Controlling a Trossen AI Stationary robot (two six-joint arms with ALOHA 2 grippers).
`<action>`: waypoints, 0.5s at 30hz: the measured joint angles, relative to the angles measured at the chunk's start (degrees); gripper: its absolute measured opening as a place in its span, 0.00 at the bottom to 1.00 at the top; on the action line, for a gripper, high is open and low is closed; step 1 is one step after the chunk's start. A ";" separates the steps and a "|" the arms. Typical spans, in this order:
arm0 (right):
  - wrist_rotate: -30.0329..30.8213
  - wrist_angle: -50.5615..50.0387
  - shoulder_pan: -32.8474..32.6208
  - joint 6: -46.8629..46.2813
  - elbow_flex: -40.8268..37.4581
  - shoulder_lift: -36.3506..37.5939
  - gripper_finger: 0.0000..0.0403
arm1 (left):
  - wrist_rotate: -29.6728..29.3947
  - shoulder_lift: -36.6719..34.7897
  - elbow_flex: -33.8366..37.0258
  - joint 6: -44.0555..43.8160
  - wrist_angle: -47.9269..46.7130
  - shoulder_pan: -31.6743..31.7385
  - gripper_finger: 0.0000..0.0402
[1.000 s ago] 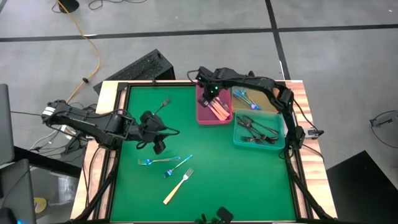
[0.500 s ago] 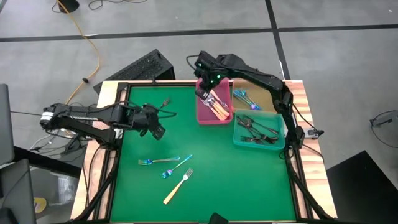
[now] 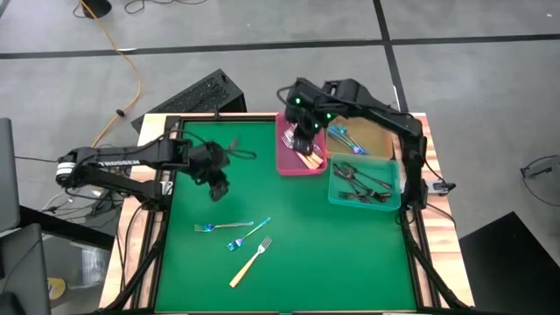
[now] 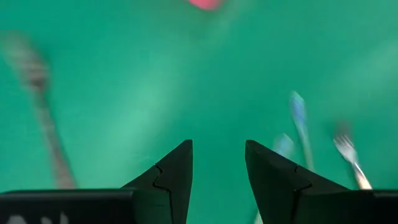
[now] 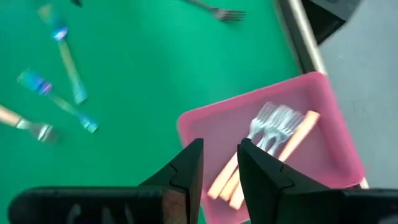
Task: Sort silverware by color (type)
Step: Put the blue fork into the orange bin
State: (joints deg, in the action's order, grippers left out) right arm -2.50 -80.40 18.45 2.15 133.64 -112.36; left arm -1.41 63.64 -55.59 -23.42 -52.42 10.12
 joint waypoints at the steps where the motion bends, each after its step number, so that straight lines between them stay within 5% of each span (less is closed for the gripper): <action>1: -0.03 -0.56 -1.04 0.48 0.00 0.34 0.30 | 1.78 0.00 0.00 1.06 -0.23 -0.81 0.32; 8: -0.20 -3.22 -7.45 1.56 0.00 1.27 0.30 | 2.70 0.05 0.00 1.94 -1.68 -11.78 0.32; 15: -0.17 -3.58 -11.68 2.60 0.00 1.27 0.30 | -0.91 0.24 5.16 -10.48 1.26 -23.46 0.32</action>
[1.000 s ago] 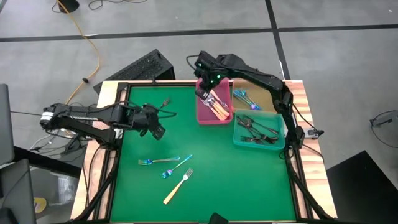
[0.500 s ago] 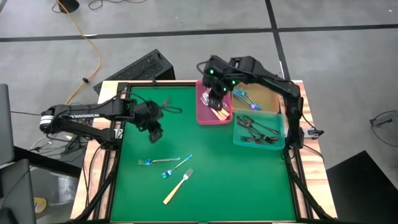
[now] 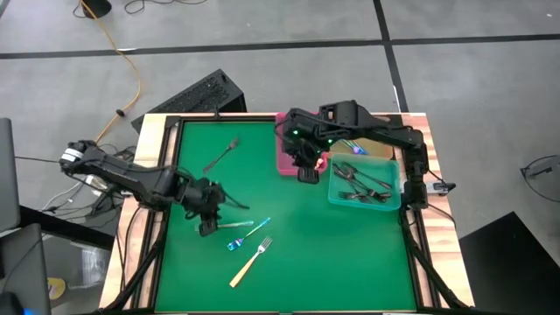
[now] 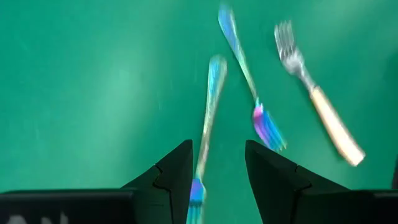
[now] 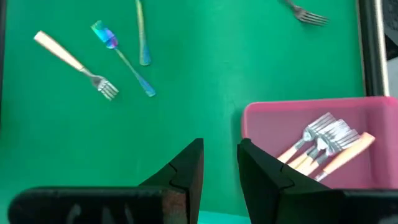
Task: Sort silverware by color (type)
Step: Put the blue fork into the orange bin
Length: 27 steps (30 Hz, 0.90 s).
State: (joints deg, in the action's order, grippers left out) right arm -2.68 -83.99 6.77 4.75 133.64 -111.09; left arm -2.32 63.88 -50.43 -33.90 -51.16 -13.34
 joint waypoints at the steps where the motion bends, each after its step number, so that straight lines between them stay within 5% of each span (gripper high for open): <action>1: 0.00 0.00 -0.38 0.13 0.00 -0.02 0.30 | -0.31 0.02 1.34 -1.98 0.21 -1.43 0.32; 8: 0.02 0.00 -1.21 0.18 0.00 -0.02 0.30 | -2.99 0.02 9.80 -12.27 2.96 -6.86 0.32; 27: 0.04 0.04 -1.14 -1.76 -0.02 -0.42 0.30 | -4.03 0.00 17.90 -9.83 9.63 -9.34 0.32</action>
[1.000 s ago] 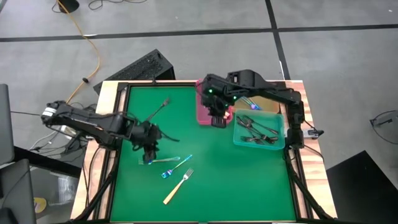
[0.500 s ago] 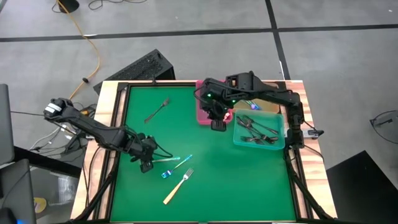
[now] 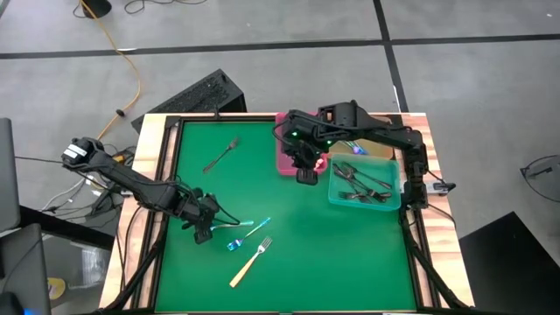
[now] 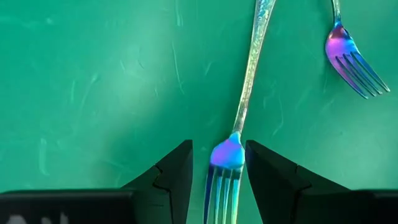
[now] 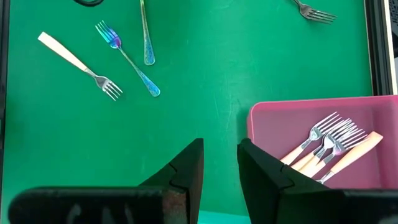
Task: Sort silverware by color (type)
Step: Put the blue fork into the orange bin
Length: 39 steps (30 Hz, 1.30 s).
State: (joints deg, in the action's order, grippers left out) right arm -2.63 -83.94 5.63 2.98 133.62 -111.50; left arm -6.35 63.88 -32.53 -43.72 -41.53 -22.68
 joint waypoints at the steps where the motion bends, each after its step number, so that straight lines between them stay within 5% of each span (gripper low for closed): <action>1: -0.02 0.00 0.00 0.00 0.00 0.00 0.30 | 0.46 0.00 0.00 -0.33 -0.03 0.00 0.32; 6: -0.02 0.00 0.00 -0.11 0.00 0.00 0.30 | 6.50 -0.19 -0.02 -7.36 -1.23 0.00 0.32; 13: -0.04 0.00 0.00 -1.05 0.00 0.00 0.30 | 8.72 -0.59 -0.02 -32.91 -6.91 -0.20 0.32; 19: -0.07 0.10 0.00 -1.06 0.00 0.00 0.30 | 10.96 -1.05 -0.24 -44.87 -7.34 -0.59 0.32; 27: -0.07 0.20 -0.02 -1.01 0.00 0.00 0.30 | 14.08 -1.02 -0.24 -51.10 -15.14 -1.26 0.32; 39: -0.09 0.20 -0.02 -0.98 0.00 0.01 0.30 | 11.00 -1.03 2.93 -51.48 -5.52 -2.45 0.32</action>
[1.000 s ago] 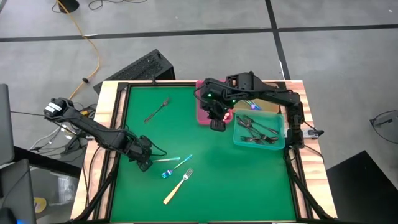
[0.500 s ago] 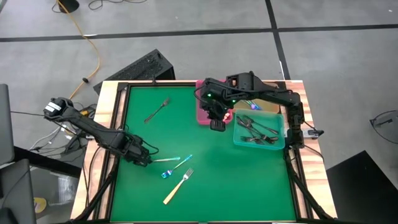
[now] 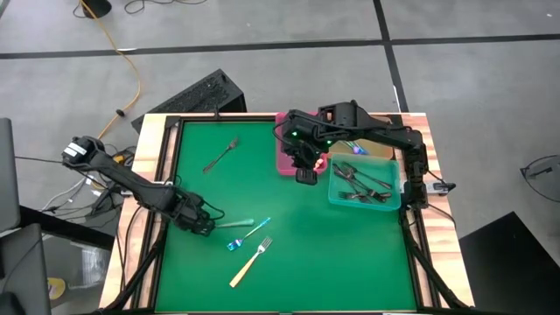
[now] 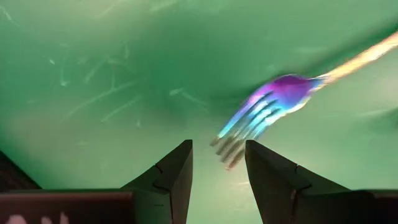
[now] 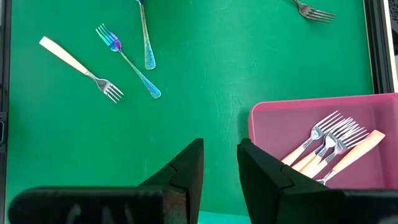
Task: Sort silverware by color (type)
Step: Put the blue fork into the orange bin
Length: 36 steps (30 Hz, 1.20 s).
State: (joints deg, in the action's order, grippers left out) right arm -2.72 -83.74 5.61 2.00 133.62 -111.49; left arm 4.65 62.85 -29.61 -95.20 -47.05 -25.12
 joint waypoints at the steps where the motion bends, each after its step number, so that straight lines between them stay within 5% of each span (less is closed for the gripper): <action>1: 0.00 -0.01 0.00 0.00 0.00 0.01 0.30 | 0.94 0.00 1.30 -0.08 1.56 0.00 0.32; 19: -0.02 0.15 0.00 1.09 0.00 0.01 0.30 | -2.95 -3.76 5.01 1.41 13.23 0.01 0.32; 36: -0.02 0.13 -0.05 1.49 0.00 0.01 0.30 | 4.50 -3.72 7.28 3.81 14.92 0.01 0.32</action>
State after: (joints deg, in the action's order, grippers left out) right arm -2.74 -83.61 5.56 3.49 133.62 -111.48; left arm 9.15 59.13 -22.33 -91.39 -32.12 -25.12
